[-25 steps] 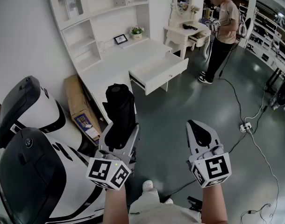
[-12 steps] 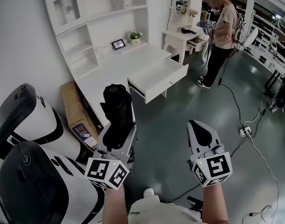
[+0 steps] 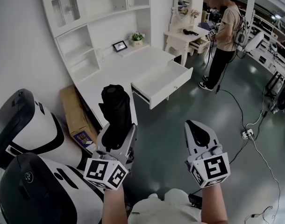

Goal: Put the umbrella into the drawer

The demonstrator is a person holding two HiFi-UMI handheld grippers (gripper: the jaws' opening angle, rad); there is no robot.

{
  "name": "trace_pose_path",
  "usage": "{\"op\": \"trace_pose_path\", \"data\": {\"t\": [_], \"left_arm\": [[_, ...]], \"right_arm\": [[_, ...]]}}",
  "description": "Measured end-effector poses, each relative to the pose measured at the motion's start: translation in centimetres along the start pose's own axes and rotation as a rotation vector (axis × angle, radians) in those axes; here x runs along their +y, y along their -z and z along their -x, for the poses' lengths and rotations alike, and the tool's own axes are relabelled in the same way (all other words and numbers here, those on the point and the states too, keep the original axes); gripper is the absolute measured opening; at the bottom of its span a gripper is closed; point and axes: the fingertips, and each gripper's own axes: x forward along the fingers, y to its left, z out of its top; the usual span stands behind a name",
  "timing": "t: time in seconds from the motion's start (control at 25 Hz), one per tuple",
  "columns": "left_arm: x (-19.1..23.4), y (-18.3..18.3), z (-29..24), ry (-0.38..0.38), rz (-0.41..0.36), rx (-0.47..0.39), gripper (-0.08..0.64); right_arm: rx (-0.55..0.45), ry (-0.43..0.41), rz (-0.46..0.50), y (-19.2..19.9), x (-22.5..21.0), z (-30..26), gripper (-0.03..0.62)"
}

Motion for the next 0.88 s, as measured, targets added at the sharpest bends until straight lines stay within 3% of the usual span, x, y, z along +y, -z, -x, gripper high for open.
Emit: {"op": "trace_pose_path", "data": {"t": [0.44, 0.88], "left_arm": [[2.2, 1.6, -3.4, -0.012, 0.005, 0.011, 0.268], [4.0, 3.6, -14.1, -0.075, -0.003, 0.015, 0.268]], "right_arm": [[-0.007, -0.012, -0.019, 1.0, -2.0, -4.3, 0.008], [-0.015, -0.062, -0.073, 4.1, -10.5, -12.9, 0.008]]}}
